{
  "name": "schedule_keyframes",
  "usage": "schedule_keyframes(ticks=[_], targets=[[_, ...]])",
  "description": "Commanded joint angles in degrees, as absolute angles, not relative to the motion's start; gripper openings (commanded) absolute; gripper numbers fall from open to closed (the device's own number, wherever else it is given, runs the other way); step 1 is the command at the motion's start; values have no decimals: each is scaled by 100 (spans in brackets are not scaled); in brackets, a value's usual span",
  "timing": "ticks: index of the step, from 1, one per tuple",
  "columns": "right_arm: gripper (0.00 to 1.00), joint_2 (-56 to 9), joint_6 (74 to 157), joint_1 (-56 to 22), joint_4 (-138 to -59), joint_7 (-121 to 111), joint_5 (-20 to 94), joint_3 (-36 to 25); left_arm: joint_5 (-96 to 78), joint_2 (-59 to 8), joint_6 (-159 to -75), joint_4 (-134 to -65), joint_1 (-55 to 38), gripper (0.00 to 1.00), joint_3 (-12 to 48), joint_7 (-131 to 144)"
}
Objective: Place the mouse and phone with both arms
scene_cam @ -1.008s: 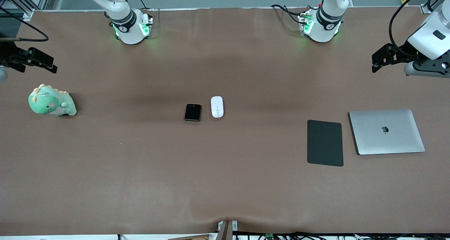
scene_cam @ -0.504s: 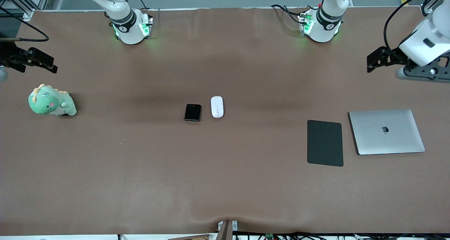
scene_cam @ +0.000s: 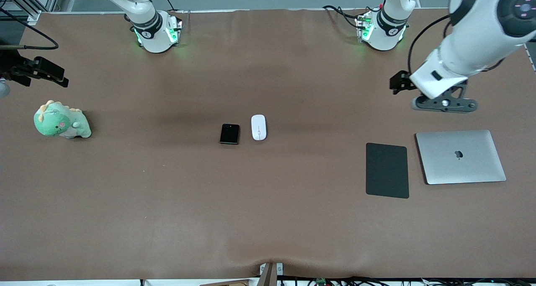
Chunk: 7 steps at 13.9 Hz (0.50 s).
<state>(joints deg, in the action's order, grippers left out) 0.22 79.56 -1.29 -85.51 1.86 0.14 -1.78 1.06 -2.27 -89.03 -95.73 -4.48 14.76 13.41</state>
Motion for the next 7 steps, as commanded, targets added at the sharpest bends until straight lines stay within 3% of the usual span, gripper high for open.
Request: schedule_keyframes(ticks=[1, 4, 7], targets=[[100, 114, 8007, -79, -8657, 185, 44, -132, 79, -210, -9306, -9940, -413, 100, 1862, 1879], [100, 114, 8007, -70, -8666, 185, 44, -132, 123, -526, -9544, -9949, -544, 100, 2310, 2572], [100, 114, 8007, -70, -8666, 185, 44, -132, 141, -808, -9860, -9940, -1035, 100, 2355, 3232]])
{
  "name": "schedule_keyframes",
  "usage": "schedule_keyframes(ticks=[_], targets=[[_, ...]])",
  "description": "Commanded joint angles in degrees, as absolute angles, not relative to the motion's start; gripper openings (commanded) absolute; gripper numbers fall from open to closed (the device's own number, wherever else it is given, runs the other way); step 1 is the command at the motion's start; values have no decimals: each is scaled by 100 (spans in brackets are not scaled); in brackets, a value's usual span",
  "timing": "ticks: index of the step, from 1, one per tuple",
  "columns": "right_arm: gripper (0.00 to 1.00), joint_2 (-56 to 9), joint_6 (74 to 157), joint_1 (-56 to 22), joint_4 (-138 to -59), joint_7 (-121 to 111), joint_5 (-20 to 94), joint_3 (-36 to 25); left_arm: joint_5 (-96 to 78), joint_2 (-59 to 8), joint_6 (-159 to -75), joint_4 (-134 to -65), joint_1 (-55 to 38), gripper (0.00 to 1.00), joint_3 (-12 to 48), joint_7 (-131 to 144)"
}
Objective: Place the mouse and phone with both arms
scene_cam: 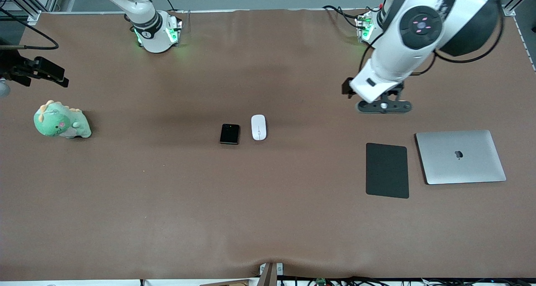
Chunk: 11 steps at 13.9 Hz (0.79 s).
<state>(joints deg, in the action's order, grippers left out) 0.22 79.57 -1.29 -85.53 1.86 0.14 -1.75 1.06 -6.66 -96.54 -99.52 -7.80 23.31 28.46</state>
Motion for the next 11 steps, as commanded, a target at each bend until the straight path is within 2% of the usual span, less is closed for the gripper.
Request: schedule_keyframes(ticks=[1, 5, 11], targets=[[100, 114, 8007, -62, -8666, 185, 44, -132, 141, -948, -10053, -9940, -1237, 100, 2364, 3504], [100, 114, 8007, -62, -8666, 185, 44, -141, 150, -1607, -10844, -9862, -1906, 100, 2355, 4445], [100, 105, 8007, -62, -8657, 185, 44, -132, 263, -3136, -11030, -8676, -2539, 100, 2303, 5228]])
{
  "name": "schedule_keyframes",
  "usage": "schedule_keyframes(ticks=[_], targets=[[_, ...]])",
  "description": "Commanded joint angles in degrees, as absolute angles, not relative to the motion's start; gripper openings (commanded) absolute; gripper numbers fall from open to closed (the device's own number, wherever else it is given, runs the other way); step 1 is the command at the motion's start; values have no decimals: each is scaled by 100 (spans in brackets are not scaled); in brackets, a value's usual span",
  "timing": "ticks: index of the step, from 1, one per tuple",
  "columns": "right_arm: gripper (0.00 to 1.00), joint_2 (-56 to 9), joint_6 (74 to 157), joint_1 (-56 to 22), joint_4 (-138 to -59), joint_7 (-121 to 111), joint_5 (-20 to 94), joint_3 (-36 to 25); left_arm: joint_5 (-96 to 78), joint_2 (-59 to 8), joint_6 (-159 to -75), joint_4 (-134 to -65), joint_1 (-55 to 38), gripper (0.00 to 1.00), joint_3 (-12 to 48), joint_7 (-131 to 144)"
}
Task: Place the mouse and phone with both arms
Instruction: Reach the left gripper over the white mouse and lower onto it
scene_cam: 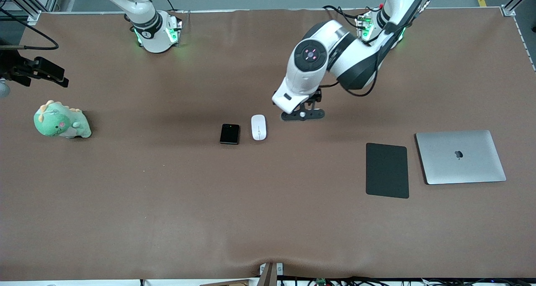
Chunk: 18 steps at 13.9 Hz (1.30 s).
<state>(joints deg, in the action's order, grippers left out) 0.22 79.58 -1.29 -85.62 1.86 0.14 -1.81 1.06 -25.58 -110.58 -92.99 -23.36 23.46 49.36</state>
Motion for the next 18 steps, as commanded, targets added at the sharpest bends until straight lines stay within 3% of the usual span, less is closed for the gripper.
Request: schedule_keyframes(ticks=[1, 8, 18], targets=[[100, 105, 8007, -62, -8666, 185, 44, -132, 429, -3303, -11143, -8579, -2618, 100, 2303, 5386], [100, 97, 8007, -44, -8666, 193, 44, -141, 1809, -4016, -12277, -8543, -3339, 100, 2294, 6757], [100, 97, 8016, -35, -8657, 185, 44, -141, 2030, -4842, -12972, -8174, -3655, 100, 2137, 7207]])
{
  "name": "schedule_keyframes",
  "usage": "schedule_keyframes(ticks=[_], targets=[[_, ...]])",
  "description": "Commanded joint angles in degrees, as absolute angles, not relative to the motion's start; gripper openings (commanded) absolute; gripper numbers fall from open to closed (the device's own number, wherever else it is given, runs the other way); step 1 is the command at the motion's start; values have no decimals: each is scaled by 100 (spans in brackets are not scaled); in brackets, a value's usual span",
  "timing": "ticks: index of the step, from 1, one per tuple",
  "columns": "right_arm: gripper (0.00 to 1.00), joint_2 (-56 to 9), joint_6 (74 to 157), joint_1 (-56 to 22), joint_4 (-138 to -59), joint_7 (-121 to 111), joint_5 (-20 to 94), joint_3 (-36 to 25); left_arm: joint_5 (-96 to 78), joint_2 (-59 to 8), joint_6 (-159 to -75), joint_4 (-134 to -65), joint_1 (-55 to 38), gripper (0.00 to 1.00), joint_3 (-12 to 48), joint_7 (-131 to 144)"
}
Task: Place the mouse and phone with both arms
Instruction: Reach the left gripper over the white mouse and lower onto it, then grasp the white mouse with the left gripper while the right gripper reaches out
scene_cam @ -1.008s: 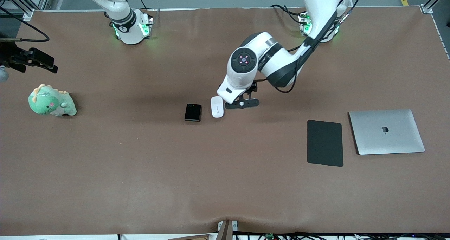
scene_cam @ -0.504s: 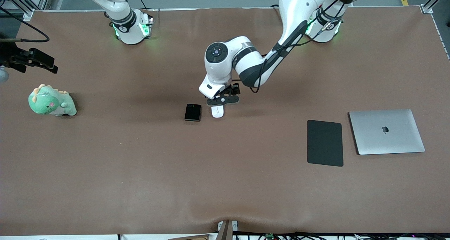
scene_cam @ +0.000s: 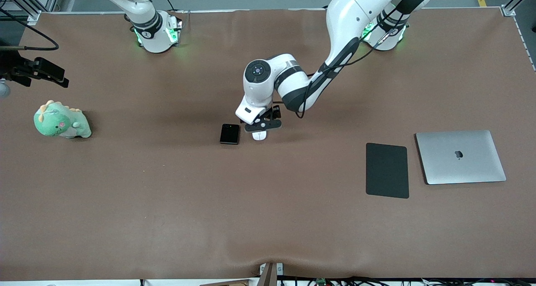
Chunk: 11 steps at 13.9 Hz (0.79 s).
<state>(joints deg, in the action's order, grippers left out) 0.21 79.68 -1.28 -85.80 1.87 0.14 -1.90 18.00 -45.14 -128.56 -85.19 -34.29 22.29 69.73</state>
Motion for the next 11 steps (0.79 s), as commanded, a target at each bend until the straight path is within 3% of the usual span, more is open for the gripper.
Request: schedule_keyframes(ticks=[1, 4, 11], targets=[[100, 97, 8016, -35, -8657, 185, 44, -141, 2030, -4860, -13121, -8174, -3839, 100, 1927, 7303], [100, 88, 8016, -44, -8657, 185, 44, -141, 2030, -4930, -13342, -8183, -4376, 100, 1346, 7348], [100, -281, 8024, -17, -8491, 193, 325, -141, 2092, -5001, -13342, -8209, -4386, 100, 1327, 7120]])
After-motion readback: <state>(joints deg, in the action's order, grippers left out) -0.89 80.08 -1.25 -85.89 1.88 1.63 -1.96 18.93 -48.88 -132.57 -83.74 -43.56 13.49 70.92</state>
